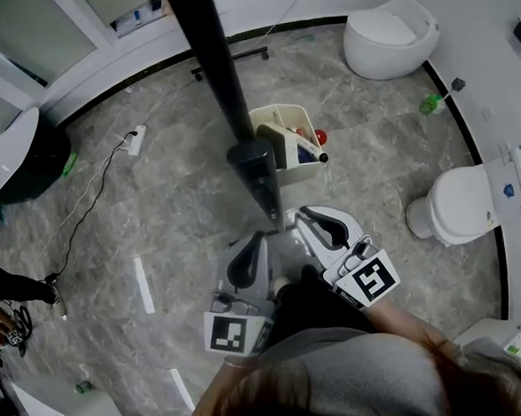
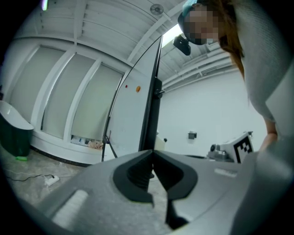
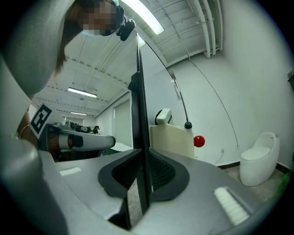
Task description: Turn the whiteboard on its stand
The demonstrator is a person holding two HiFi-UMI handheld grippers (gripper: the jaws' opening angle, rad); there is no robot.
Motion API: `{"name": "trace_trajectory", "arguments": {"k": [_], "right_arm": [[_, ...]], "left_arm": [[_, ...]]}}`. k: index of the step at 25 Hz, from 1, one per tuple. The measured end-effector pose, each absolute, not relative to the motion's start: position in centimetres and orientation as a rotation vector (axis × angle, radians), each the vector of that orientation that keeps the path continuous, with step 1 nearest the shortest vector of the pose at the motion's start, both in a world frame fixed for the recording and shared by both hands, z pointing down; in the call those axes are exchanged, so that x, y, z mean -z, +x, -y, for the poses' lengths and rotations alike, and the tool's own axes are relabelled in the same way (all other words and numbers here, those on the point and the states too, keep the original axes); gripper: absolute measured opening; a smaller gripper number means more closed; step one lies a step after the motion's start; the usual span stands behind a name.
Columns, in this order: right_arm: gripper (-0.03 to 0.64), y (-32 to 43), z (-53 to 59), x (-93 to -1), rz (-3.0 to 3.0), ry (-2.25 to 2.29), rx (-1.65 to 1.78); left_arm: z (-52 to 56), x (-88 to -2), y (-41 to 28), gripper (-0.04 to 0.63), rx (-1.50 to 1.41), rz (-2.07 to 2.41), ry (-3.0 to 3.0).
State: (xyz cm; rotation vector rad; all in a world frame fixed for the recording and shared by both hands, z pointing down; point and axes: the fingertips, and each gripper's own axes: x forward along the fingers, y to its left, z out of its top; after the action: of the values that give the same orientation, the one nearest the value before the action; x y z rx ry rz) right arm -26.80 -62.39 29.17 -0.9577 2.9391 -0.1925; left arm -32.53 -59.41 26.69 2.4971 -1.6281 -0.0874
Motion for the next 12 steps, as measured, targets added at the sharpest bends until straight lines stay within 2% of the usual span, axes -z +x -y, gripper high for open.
{"name": "trace_trajectory", "arguments": {"k": [3, 7, 12], "right_arm": [[0.079, -27.5, 62.5, -30.6, -2.987, -0.901, 0.190], [0.184, -28.8, 62.8, -33.8, -3.081, -0.868, 0.266], [0.261, -31.9, 63.5, -38.9, -3.276, -0.734, 0.179]], "left_arm": [[59.8, -26.5, -32.8, 0.000, 0.087, 1.659, 2.484], [59.8, -26.5, -33.2, 0.001, 0.067, 1.686, 2.468], [59.1, -27.1, -33.9, 0.000, 0.025, 1.729, 2.450]]}}
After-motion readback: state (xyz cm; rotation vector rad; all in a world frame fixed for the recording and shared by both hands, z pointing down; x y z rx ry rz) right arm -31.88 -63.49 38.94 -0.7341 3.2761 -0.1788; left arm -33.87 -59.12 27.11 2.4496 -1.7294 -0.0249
